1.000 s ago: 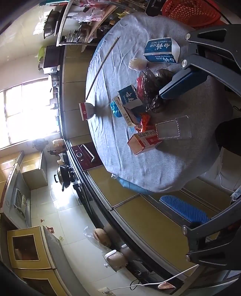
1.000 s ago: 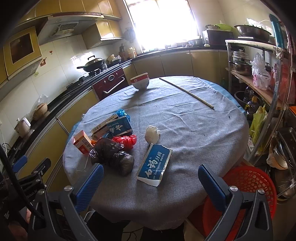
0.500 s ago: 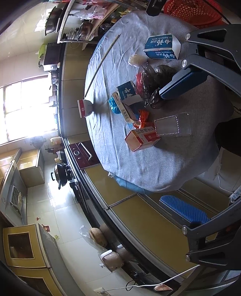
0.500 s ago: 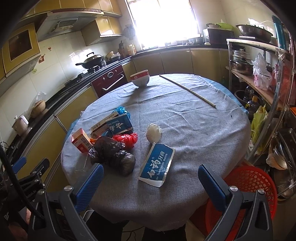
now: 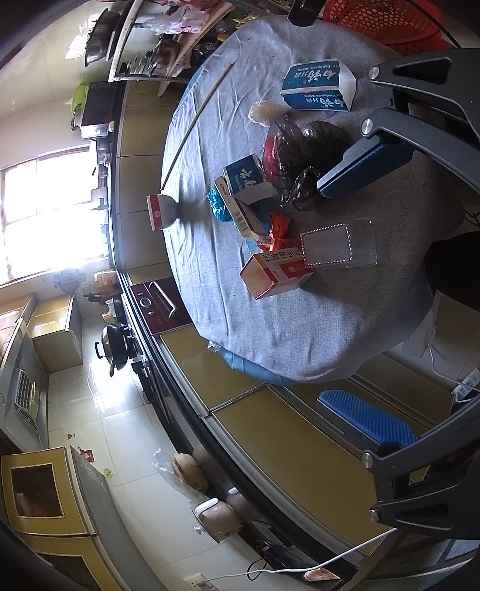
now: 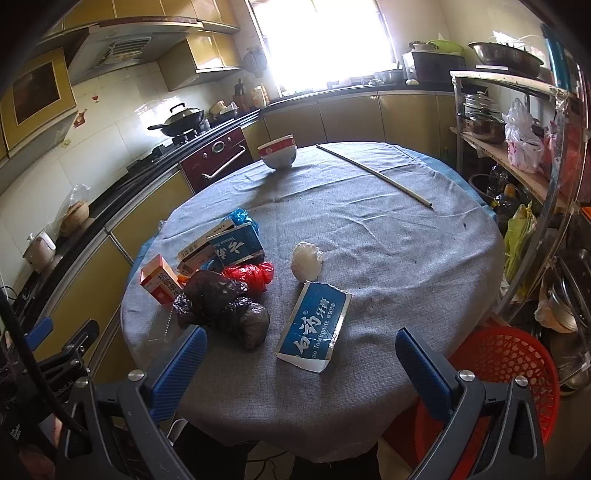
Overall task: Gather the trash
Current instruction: 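Move both tools toward the trash items on the table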
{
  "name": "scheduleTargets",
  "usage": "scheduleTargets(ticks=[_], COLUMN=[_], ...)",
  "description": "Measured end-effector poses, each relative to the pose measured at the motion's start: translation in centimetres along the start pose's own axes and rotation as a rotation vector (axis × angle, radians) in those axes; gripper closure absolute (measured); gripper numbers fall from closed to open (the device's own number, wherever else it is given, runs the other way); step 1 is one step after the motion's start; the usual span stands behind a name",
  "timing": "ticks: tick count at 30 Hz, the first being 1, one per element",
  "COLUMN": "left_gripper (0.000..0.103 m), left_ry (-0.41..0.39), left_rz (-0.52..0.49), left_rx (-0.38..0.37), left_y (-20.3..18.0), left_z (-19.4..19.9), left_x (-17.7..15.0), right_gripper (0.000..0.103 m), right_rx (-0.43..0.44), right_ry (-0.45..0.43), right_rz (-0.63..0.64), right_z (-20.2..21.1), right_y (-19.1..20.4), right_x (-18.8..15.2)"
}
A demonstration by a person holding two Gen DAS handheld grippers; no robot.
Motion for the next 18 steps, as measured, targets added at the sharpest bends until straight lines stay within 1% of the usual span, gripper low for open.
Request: scheduleTargets(ticks=[18], left_gripper=[0.000], left_ry=[0.030], left_rz=[-0.003], left_rx=[0.025], left_y=[0.5], left_z=[-1.3], left_x=[-0.6], right_gripper=[0.000], right_rx=[0.011], right_ry=[0.026], right_rz=[-0.022], right_z=[-1.5], right_y=[-0.3], right_x=[-0.4])
Point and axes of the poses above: each gripper's, at about its wrist camera, not at the fingertips, and z roughly against the way its jaws point, y to its left, x to its top, the point moved 10 cm from there along -z, roughly the way its jaws point, and after that the axes turned 4 degrees about z, right-handed, at the moved point
